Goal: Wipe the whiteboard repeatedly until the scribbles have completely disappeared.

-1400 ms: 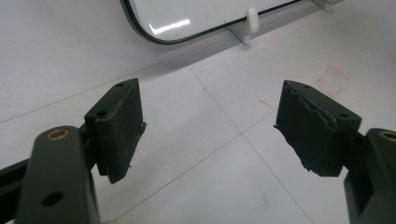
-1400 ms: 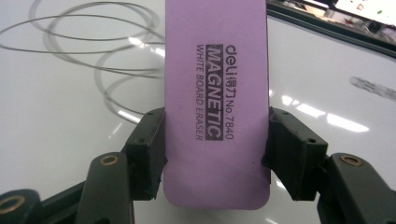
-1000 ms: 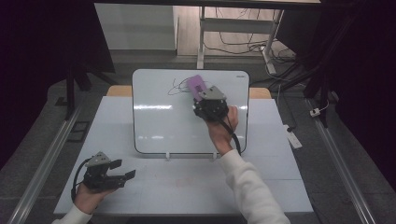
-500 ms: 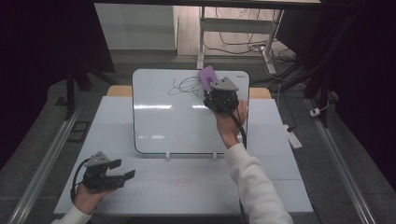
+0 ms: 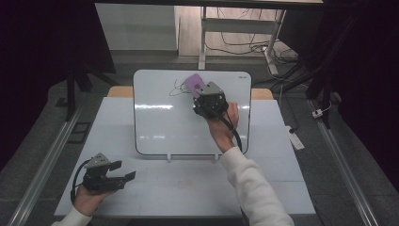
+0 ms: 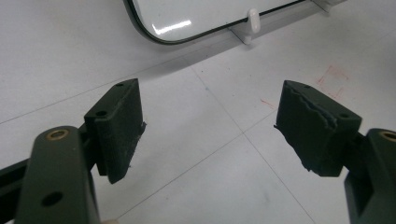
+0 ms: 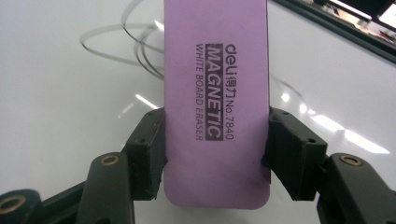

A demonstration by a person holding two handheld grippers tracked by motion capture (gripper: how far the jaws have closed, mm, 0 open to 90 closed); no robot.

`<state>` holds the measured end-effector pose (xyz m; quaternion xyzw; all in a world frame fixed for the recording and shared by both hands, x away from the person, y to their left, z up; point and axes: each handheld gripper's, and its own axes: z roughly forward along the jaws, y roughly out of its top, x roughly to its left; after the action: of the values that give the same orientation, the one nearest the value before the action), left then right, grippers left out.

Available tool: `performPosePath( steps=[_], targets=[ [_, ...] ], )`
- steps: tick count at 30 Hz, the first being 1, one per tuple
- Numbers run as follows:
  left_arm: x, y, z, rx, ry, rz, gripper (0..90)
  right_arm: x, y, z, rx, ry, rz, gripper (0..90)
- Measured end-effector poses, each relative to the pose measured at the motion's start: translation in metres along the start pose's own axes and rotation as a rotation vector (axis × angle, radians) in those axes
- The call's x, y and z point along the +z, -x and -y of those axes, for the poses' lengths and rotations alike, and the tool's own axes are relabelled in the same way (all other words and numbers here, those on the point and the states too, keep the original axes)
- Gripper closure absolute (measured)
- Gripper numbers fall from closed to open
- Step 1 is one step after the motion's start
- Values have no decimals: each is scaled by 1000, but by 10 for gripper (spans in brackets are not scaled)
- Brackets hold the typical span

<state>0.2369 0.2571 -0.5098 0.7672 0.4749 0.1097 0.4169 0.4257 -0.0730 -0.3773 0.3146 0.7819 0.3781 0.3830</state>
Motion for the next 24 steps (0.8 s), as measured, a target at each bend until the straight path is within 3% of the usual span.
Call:
performPosePath(
  steps=[4,6,7,9,12,14,16,21,24],
  targets=[
    [-1,0,0,-2,2,-1,238,-7,24,8,43,-28,44,413],
    [-1,1,0,-1,1,-4,237,-8,26,9,58,-28,39,413],
    [-1,1,0,-1,1,-4,238,-8,23,8,45,-34,46,414],
    [-1,1,0,5,0,-1,237,-5,12,5,22,-52,16,414],
    [-1,1,0,1,2,-3,237,-1,-11,2,-48,-69,-17,414],
    [-1,0,0,-1,2,-3,237,-1,-19,2,-79,-75,-27,414],
    [-1,0,0,0,3,-2,237,-2,-14,2,-56,-78,-38,414],
    [-2,0,0,3,5,-2,237,-8,22,6,22,-71,31,414],
    [-1,1,0,2,3,-2,237,-9,29,7,48,-68,35,414]
  ],
)
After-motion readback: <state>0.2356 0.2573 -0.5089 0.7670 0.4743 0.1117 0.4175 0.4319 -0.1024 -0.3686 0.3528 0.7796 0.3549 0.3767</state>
